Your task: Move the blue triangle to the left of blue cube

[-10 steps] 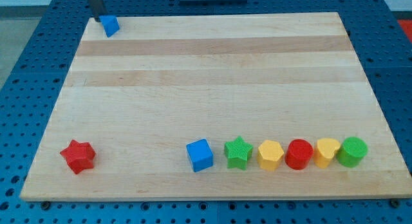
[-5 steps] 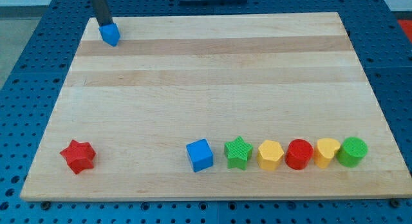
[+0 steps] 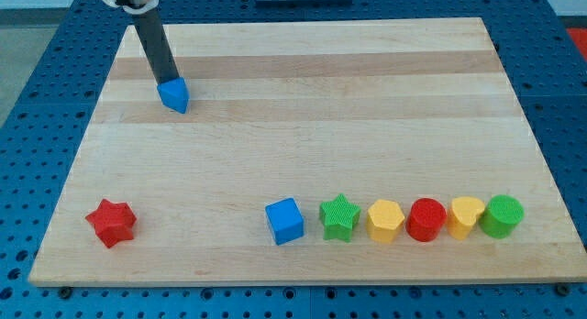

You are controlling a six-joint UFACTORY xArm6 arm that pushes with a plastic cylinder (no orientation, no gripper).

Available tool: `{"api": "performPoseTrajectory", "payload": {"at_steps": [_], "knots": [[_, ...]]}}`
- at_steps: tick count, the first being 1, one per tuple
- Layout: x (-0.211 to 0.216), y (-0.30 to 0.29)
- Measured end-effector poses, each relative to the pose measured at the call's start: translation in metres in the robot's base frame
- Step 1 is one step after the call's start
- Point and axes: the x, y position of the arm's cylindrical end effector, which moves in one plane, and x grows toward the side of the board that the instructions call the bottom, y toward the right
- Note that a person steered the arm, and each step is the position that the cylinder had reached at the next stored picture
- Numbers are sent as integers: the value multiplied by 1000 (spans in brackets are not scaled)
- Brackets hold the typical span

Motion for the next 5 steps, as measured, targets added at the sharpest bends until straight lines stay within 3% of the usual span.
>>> {"api": "performPoseTrajectory", "payload": {"at_steps": [3,5], "knots": [[57,16],[62,53]]}}
